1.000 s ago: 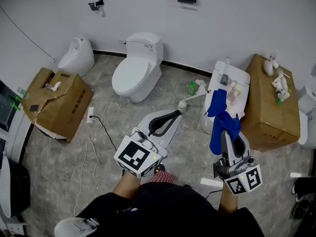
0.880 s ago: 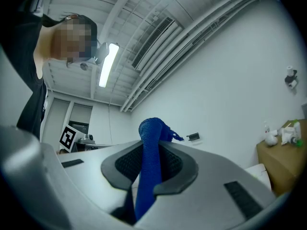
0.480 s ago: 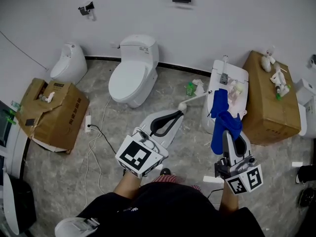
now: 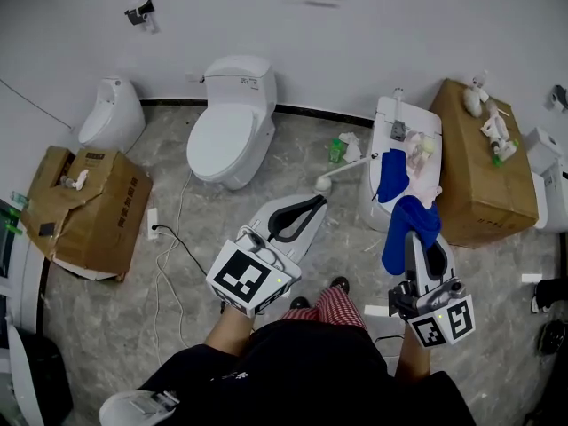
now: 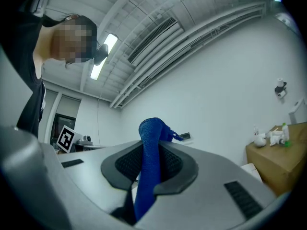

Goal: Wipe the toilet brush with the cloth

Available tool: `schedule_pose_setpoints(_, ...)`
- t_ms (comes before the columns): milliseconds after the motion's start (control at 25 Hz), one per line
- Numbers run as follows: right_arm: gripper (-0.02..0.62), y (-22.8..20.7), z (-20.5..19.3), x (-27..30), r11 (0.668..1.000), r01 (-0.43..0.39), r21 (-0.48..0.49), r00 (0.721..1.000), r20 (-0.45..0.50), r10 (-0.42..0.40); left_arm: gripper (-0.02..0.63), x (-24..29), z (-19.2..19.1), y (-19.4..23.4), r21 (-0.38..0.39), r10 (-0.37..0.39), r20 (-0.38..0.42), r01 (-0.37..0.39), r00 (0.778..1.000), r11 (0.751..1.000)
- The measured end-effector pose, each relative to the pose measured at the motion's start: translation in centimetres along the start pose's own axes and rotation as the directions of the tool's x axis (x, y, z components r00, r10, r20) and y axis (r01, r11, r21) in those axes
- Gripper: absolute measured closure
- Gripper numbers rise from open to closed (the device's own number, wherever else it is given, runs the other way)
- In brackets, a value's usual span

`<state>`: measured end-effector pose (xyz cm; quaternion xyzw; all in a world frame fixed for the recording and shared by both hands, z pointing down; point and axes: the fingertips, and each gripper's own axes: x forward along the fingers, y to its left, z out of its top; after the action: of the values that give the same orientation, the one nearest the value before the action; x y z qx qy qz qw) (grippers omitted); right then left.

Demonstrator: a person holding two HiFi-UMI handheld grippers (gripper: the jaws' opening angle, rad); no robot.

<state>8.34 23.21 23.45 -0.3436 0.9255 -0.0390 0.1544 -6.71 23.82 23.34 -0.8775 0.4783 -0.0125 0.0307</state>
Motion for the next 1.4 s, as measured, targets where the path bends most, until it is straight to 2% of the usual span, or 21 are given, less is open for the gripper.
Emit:
schedule_pose_setpoints(160, 0.531, -0.9, -0.4, 0.2, 1.000, 0.021, 0.001, 1.000, -0.007, -0.021, 0.598, 0.6, -0.3, 0.1, 0.016, -0.014, -0.023, 0.015, 1.000, 1.000)
schedule_pose_setpoints(280, 0.531, -1.3, -0.6, 1.3, 1.000, 0.011, 0.005, 1.000, 0.001, -0.011, 0.598, 1.0, -0.4, 1.1, 0.006, -0.006, -0.011, 0.006, 1.000, 1.000)
schedule_pose_setpoints(720, 0.531, -4.4, -1.9, 7.4, 0.999, -0.023, 0.025, 1.000, -0.001, 0.023, 0.598, 3.9, -1.0, 6.7, 0.008, 0.036, -0.020, -0.036, 0.999, 0.999)
schedule_pose_setpoints(1120, 0.531, -9.2, -3.5, 13.5, 0.999, -0.023, 0.049, 1.000, -0.013, 0.023, 0.598, 8.2, -3.3, 12.2, 0.010, 0.053, -0.087, -0.052, 0.995, 0.999)
schedule_pose_setpoints(1240, 0.531, -10.2, -4.0, 15.6, 0.998, -0.031, 0.050, 0.999, -0.015, 0.032, 0.598, 9.7, -2.6, 13.9, -0.004, 0.055, -0.044, -0.055, 0.998, 0.998)
schedule_pose_setpoints(1400, 0.531, -11.8, -4.2, 17.9, 0.998, -0.031, 0.047, 0.999, -0.019, 0.032, 0.598, 11.7, -2.8, 15.9, -0.017, 0.056, -0.049, -0.057, 0.997, 0.998)
